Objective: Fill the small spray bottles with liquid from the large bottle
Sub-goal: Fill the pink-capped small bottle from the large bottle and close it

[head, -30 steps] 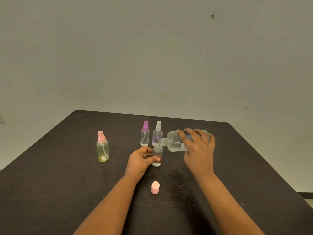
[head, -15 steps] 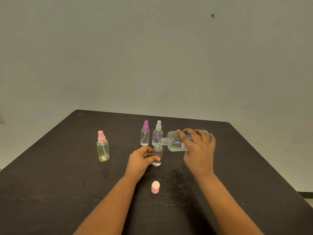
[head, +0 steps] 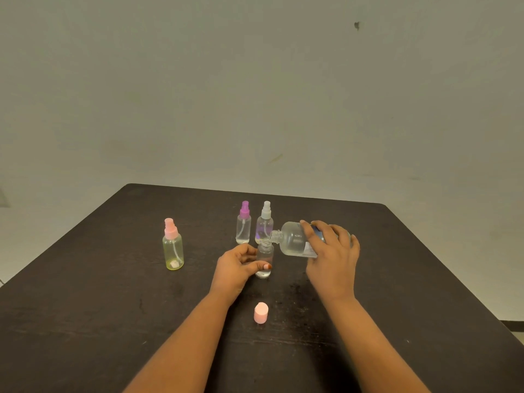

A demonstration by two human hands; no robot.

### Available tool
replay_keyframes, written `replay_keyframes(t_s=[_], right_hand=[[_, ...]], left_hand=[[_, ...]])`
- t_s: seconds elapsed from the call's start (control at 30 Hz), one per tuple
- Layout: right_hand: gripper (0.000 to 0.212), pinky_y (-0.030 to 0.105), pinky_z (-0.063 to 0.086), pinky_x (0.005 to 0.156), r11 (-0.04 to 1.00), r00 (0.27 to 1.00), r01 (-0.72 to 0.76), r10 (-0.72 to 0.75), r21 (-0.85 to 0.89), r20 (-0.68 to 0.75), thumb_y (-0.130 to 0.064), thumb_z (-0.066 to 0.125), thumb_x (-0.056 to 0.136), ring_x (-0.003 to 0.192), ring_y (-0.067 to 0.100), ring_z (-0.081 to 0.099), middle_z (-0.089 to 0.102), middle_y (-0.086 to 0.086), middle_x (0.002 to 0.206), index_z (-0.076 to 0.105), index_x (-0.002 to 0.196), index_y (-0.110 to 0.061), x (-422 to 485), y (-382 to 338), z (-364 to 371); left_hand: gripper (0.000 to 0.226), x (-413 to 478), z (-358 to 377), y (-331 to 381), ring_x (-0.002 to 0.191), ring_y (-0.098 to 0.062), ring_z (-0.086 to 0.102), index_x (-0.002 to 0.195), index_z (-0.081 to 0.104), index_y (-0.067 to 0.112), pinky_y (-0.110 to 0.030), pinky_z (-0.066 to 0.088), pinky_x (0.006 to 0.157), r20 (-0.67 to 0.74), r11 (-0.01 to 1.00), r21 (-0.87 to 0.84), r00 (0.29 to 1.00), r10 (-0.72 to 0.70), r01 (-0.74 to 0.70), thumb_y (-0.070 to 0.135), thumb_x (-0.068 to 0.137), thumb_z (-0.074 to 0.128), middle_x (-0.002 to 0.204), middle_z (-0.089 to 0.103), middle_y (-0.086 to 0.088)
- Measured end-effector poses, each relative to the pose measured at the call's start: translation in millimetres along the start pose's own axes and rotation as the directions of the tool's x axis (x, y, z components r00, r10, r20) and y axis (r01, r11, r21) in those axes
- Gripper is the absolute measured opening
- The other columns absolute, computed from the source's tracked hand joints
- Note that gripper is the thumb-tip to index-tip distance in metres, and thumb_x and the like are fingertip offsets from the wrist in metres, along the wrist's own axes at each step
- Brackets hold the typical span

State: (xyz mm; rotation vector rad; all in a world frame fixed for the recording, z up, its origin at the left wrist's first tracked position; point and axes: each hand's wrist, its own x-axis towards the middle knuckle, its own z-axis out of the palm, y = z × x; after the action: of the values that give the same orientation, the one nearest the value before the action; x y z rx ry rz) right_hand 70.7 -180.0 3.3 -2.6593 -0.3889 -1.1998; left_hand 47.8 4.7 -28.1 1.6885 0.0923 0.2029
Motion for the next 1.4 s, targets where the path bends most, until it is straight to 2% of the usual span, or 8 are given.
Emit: replay_keyframes(t_s=[0.3,0.47,0.6,0.8,1.03,1.17,1.3,1.4], right_hand=[[0.076,0.045,0.049,0.087,0.944,0.964,-0.248,0.217,0.218,0.154,-0.010,0.080,0.065,0.115,0.027,0.047,0.056,0.002,0.126,0.049,0.133,-0.022,-14,-8,9],[0.074,0.025,0.036,0.091,0.759,0.899,-0.433,0.402,0.485,0.173,-0.013,0.080,0.069,0.121,0.023,0.042,0.052,0.001,0.130,0.046,0.135,-0.018,-12,-6,7],[0.075,0.036,0.041,0.100,0.562,0.814,-0.537,0.540,0.629,0.213,-0.011,0.081,0.067,0.120,0.023,0.047,0.053,0.005,0.128,0.046,0.134,-0.016,-11,-2,7],[0.069,0.036,0.043,0.098,0.432,0.735,-0.615,0.617,0.659,0.282,-0.009,0.080,0.069,0.115,0.021,0.050,0.053,0.004,0.122,0.049,0.131,-0.016,-10,3,4],[0.074,0.037,0.040,0.103,0.424,0.709,-0.657,0.629,0.624,0.319,-0.012,0.077,0.072,0.123,0.022,0.047,0.051,0.004,0.131,0.042,0.137,-0.017,-10,0,4],[0.093,0.033,0.026,0.111,0.421,0.683,-0.690,0.649,0.589,0.336,-0.016,0.075,0.077,0.139,0.025,0.028,0.031,0.008,0.150,0.017,0.148,-0.010,-9,-8,-3],[0.096,0.031,0.019,0.112,0.603,0.778,-0.595,0.597,0.531,0.194,-0.021,0.074,0.078,0.142,0.024,0.015,0.017,0.009,0.154,0.010,0.148,-0.009,-12,-29,-18],[0.081,0.034,0.027,0.108,0.738,0.878,-0.436,0.474,0.515,0.066,-0.022,0.076,0.076,0.135,0.025,0.025,0.031,0.013,0.145,0.030,0.143,-0.008,-21,-46,-24]], left_hand=[[0.025,0,-1,-2,0.090,-0.006,0.068,0.087,0.066,0.016,-0.025,0.051,0.087,-0.004,1.000,0.017,1.000,0.005,-0.005,0.010,0.068,0.080,0.088,0.074,0.003],[0.024,2,-1,-3,0.094,-0.010,0.067,0.086,0.065,0.017,-0.026,0.050,0.089,0.002,1.000,0.007,1.000,-0.003,0.003,0.010,0.068,0.080,0.089,0.074,0.002],[0.023,0,0,-2,0.088,-0.007,0.069,0.086,0.065,0.014,-0.021,0.049,0.083,-0.002,1.000,-0.002,1.000,0.000,0.000,0.008,0.069,0.079,0.087,0.074,0.003],[0.024,0,1,-1,0.089,-0.009,0.069,0.089,0.065,0.011,-0.020,0.050,0.081,-0.009,1.000,0.000,1.000,0.002,-0.002,0.008,0.069,0.078,0.090,0.074,0.001],[0.025,0,0,-1,0.090,-0.009,0.068,0.089,0.064,0.011,-0.023,0.050,0.085,-0.010,1.000,0.004,1.000,0.000,0.000,0.008,0.069,0.079,0.090,0.073,0.000],[0.026,1,0,-2,0.092,-0.010,0.068,0.090,0.065,0.010,-0.024,0.051,0.086,-0.008,1.000,-0.001,1.000,-0.008,0.008,0.008,0.069,0.079,0.092,0.073,-0.001],[0.025,2,0,-3,0.092,-0.010,0.068,0.089,0.065,0.012,-0.024,0.051,0.086,-0.011,1.000,0.006,1.000,-0.004,0.004,0.009,0.069,0.079,0.092,0.073,0.000],[0.025,1,1,-2,0.088,-0.009,0.069,0.090,0.064,0.010,-0.022,0.051,0.083,-0.008,1.000,0.004,1.000,0.000,0.000,0.007,0.069,0.078,0.090,0.073,-0.001]])
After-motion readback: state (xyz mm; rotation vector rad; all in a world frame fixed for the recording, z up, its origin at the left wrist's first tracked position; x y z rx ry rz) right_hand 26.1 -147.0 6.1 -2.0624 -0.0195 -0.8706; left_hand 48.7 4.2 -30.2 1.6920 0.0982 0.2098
